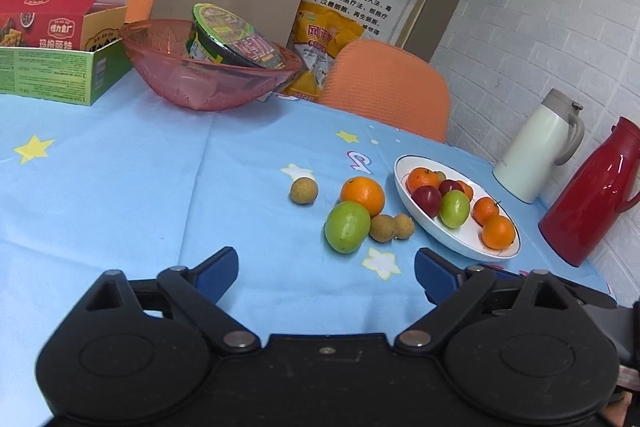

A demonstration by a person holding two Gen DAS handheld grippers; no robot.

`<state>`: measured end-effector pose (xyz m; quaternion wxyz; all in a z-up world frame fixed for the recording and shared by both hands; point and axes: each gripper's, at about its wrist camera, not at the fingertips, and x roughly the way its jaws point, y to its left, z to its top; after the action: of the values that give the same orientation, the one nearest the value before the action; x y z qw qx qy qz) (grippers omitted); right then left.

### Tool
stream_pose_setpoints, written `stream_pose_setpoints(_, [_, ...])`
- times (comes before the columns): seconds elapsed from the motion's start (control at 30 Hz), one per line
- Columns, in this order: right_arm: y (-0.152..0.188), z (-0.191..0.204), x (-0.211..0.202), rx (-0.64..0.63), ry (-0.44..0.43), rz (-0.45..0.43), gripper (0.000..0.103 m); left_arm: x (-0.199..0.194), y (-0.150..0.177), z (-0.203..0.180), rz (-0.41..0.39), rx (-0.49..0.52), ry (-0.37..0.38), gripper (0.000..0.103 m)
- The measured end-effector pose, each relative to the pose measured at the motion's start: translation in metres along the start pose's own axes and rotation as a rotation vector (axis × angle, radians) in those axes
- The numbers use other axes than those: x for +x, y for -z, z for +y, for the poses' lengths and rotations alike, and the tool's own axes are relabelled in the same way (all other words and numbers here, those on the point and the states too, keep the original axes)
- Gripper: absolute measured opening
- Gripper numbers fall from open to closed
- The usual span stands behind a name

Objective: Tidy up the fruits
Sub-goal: 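Move both open tools back to the fruit pile, then grasp a small brown kiwi with the left tool while the right tool grasps another kiwi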

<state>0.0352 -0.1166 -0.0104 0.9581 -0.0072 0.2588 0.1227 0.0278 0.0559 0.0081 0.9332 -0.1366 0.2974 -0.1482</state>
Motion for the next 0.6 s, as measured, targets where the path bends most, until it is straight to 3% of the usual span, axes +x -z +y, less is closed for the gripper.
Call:
stream_pose_setpoints(0.17, [-0.009, 0.008, 0.016, -0.05, 0.006, -0.007, 0.072, 0.008, -0.011, 0.009, 0.01, 0.007, 0.017, 0.103])
stream_pose_setpoints(0.27, [-0.014, 0.012, 0.026, -0.08, 0.009, -0.003, 0.062, 0.016, -0.023, 0.017, 0.012, -0.012, 0.014, 0.087])
stream_pose_setpoints(0.6, [-0.021, 0.015, 0.046, -0.145, 0.049, -0.005, 0.06, 0.064, -0.056, 0.03, 0.067, -0.039, 0.017, 0.086])
